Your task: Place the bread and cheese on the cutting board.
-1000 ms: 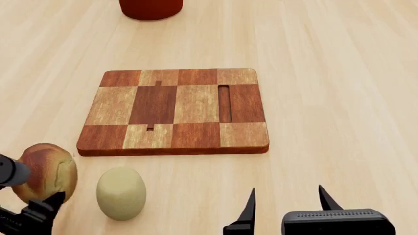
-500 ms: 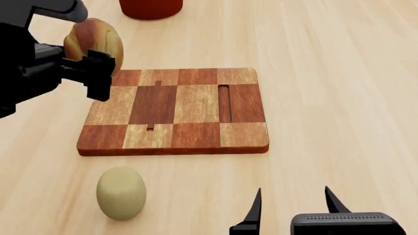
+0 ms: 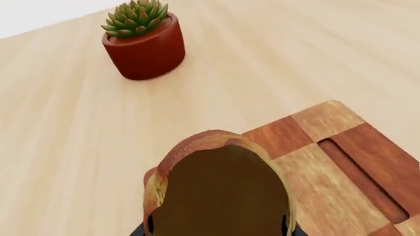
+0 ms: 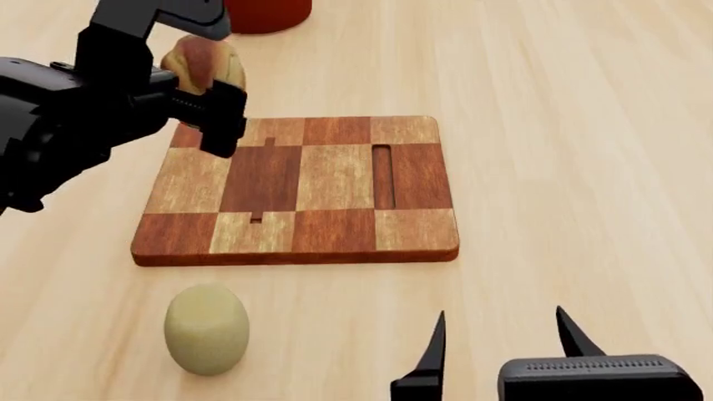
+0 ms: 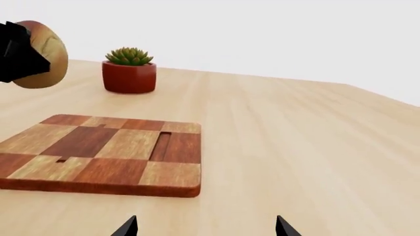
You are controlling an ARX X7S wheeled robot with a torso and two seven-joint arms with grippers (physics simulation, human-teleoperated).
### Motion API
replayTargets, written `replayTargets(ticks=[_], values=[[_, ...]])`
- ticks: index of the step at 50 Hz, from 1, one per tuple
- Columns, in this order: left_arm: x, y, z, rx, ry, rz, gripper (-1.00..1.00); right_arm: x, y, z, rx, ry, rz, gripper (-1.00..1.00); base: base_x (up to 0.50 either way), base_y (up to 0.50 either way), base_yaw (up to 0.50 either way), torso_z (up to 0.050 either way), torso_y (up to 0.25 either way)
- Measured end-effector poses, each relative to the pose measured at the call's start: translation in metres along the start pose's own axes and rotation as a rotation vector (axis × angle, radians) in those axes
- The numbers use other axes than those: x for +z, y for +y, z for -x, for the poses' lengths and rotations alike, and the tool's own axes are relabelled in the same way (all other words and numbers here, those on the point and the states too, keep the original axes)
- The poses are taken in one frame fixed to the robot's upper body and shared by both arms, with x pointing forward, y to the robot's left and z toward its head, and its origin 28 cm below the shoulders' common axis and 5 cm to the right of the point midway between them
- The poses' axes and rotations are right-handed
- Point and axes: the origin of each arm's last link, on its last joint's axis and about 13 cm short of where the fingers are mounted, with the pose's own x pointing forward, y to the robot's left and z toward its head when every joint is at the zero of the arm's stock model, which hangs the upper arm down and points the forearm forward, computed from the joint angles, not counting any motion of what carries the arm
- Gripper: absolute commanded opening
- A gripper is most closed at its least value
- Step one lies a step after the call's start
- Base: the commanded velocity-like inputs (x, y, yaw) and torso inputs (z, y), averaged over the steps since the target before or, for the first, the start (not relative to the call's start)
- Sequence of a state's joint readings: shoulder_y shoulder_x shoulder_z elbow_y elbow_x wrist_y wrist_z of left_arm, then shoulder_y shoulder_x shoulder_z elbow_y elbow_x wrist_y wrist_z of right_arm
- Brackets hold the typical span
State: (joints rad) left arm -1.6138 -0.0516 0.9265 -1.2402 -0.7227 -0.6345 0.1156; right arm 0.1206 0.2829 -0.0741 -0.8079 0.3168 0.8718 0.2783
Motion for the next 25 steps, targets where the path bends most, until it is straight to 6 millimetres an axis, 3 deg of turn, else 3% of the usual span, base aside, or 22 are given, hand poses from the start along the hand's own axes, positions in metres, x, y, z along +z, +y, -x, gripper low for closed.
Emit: replayTargets(ticks=[15, 25], values=[[-0.002, -0.001, -0.002, 0.004, 0.018, -0.023, -1.00, -0.001, -0.002, 0.000, -0.007, 0.004, -0.001, 1.00, 0.00, 0.00, 0.00, 0.000, -0.240], [0.007, -0.005, 0.000, -0.026, -0.001, -0.029, -1.00, -0.005, -0.002, 0.000, -0.008, 0.013, -0.007, 1.00, 0.00, 0.00, 0.00, 0.000, -0.004]])
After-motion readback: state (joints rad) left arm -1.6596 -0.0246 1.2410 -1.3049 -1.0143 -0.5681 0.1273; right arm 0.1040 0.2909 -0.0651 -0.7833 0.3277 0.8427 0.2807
